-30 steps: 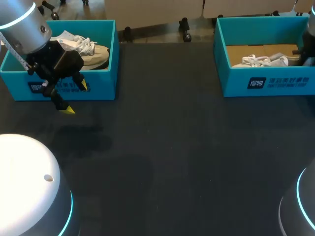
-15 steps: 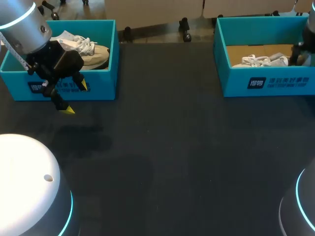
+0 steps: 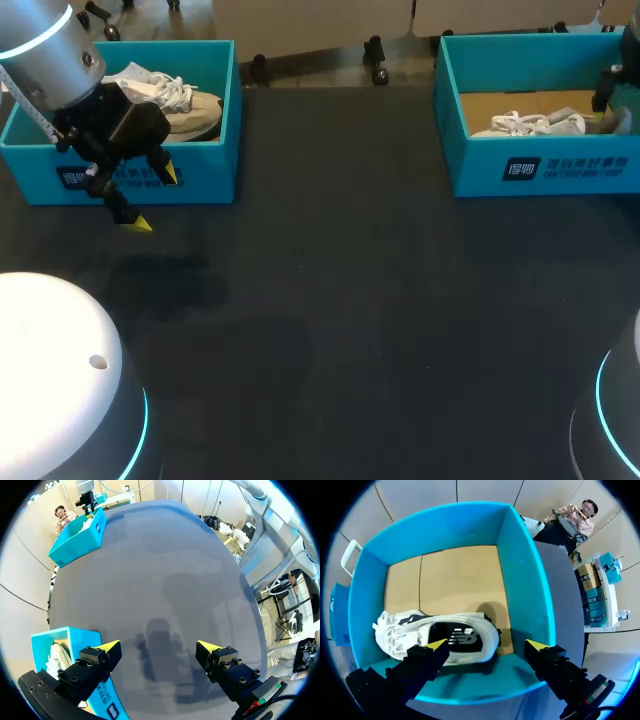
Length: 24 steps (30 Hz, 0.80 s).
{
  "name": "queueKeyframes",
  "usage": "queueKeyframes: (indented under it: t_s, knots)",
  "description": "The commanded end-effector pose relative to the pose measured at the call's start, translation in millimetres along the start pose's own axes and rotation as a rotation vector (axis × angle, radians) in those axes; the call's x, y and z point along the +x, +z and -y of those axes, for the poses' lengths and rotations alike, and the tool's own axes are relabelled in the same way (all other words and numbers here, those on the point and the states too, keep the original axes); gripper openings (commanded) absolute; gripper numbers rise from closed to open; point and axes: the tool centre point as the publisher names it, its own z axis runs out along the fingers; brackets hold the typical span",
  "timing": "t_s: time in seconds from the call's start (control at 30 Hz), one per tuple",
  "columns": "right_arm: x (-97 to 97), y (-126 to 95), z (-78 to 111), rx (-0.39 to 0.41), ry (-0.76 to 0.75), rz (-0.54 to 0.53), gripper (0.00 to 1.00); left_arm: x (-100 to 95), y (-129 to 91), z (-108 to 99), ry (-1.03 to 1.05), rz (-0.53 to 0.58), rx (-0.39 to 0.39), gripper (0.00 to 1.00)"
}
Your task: Take the shoe out of the shoebox, open the shoe tongue, remove and reinsert the insole, then place the shoe into the shoebox
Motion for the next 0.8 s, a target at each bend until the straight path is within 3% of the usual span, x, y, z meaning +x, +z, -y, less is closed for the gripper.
queueKeyframes:
  t_s: [0.03,0.47,0.8]
  knots:
    - [1.0,-32.4,5.0,0.02,0.004,0.007,1.0,-0.2,-0.4,0.0,0.001,-0.001,-0.003,1.0]
    - [25.2,-106.8,50.6,0.038,0.022,-0.026,1.0,-0.2,-0.4,0.0,0.001,-0.001,-0.003,1.0]
    - [47.7,-130.0,99.7,0.058,0.042,-0.026,1.0,-0.2,-0.4,0.0,0.001,-0.001,-0.003,1.0]
